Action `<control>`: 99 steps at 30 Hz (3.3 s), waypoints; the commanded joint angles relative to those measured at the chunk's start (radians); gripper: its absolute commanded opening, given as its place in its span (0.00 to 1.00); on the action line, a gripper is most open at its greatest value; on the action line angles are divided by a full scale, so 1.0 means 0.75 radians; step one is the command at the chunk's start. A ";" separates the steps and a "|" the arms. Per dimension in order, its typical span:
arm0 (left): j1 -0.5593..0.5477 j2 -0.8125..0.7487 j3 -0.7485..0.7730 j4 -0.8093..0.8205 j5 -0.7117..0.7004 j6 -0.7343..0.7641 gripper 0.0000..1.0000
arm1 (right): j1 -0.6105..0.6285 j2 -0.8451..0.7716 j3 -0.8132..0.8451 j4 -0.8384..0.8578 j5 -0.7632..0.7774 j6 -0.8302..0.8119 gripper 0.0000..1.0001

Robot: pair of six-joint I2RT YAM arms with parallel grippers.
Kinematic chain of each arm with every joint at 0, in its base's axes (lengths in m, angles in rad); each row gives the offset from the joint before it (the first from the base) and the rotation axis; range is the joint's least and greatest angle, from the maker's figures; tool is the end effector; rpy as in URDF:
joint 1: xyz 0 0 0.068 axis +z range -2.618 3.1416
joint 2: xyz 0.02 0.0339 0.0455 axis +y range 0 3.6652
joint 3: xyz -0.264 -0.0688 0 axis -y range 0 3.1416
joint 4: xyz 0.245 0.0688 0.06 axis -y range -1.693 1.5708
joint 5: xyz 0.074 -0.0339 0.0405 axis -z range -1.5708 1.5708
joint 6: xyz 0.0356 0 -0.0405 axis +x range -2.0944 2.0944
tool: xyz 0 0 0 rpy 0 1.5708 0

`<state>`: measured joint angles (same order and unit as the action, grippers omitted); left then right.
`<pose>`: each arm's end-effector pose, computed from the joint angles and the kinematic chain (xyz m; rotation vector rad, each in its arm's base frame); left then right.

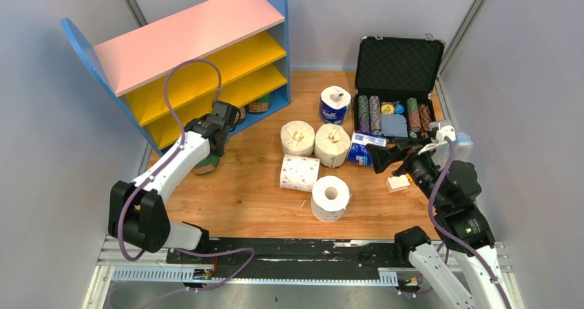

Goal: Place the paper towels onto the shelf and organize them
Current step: Pick up the paper towel from the center of the board, then place the paper towel on the shelf.

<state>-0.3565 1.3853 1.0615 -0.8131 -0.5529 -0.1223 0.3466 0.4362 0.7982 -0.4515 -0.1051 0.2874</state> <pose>0.2563 -0.0755 0.2573 0.1390 2.5402 0.5671 0.0905 0.0367 0.3581 -0.1312 1.6859 0.5658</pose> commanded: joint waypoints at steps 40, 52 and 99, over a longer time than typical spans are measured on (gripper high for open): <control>0.205 0.122 -0.032 0.339 -0.301 0.027 0.33 | 0.026 -0.072 -0.015 0.052 0.005 0.015 1.00; 0.316 0.139 -0.071 0.439 -0.170 0.052 0.34 | 0.026 -0.077 -0.017 0.052 0.002 0.017 1.00; 0.345 0.209 -0.031 0.478 -0.320 -0.009 0.49 | 0.028 -0.119 -0.021 0.054 -0.018 0.022 1.00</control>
<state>-0.1390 1.5063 0.9764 -0.4248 -0.8127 -0.0772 0.3599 0.3649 0.7837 -0.4511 -0.1074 0.2905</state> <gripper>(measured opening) 0.471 0.998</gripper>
